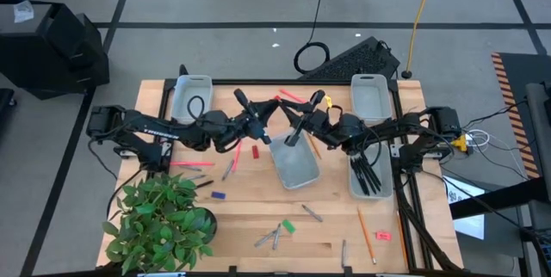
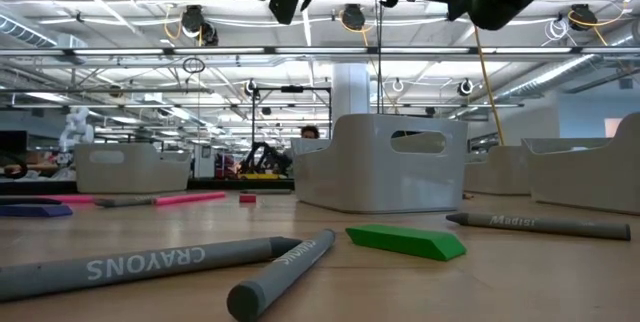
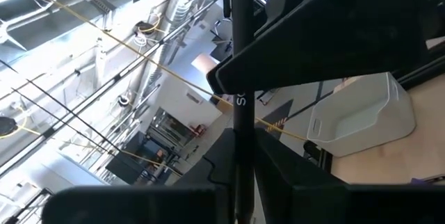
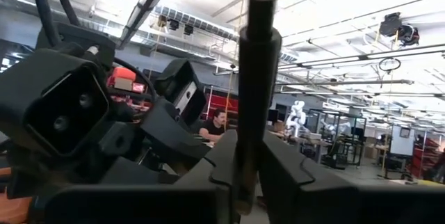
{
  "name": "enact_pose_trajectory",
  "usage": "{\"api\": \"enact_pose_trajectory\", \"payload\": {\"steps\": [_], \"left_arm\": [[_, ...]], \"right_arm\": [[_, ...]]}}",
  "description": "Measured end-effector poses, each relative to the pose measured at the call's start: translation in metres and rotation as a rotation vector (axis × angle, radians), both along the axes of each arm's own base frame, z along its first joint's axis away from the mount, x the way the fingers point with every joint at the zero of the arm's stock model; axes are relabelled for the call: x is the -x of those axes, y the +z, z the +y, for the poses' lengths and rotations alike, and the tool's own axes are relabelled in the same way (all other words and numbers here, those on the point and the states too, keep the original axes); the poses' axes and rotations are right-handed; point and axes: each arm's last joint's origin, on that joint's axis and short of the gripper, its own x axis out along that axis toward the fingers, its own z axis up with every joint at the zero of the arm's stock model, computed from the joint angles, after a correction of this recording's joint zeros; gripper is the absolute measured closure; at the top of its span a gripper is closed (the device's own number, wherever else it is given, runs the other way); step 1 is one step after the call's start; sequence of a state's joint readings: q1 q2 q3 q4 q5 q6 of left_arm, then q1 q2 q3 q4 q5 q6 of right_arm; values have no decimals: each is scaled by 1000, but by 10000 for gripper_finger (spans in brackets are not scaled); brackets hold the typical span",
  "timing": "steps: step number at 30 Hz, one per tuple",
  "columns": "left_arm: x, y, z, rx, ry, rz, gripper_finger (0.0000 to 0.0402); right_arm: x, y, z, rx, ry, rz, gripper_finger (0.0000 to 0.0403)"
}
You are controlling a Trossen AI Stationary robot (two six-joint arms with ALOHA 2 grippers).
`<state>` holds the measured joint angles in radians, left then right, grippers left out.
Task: Sort crayons/erasers/pens/pencils in bins
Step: Put the black pen into the bottom right gray bin
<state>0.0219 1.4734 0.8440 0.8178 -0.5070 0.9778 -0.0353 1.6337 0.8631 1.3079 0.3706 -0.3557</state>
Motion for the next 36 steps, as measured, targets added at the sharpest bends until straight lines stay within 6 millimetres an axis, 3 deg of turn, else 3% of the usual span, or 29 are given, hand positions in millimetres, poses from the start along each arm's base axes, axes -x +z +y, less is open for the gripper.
{"api": "enact_pose_trajectory", "payload": {"steps": [4, 10, 14, 18, 22, 26, 32, 36], "left_arm": [[1, -1, -2, 47, 41, -15, 346], [9, 0, -16, 90, 182, 56, 242], [30, 1, -22, 186, 259, 157, 167], [64, 2, -16, 421, 280, 186, 117], [92, -11, -10, 626, 287, 152, 105], [106, -27, -8, 680, 291, 117, 112], [112, -28, -7, 747, 256, 85, 126], [112, -29, -8, 776, 229, 89, 128]], "right_arm": [[-1, -2, 0, 3, -2, 21, 375], [3, 6, 5, 15, -144, 173, 375], [19, 17, 17, -24, -252, 391, 375], [49, 36, 31, -156, -340, 589, 375], [79, 60, 36, -419, -324, 742, 375], [104, 71, 33, -822, -262, 945, 375], [140, 48, 36, -1244, -421, 1255, 375], [150, 18, 45, -1399, -455, 1368, 375]]}}
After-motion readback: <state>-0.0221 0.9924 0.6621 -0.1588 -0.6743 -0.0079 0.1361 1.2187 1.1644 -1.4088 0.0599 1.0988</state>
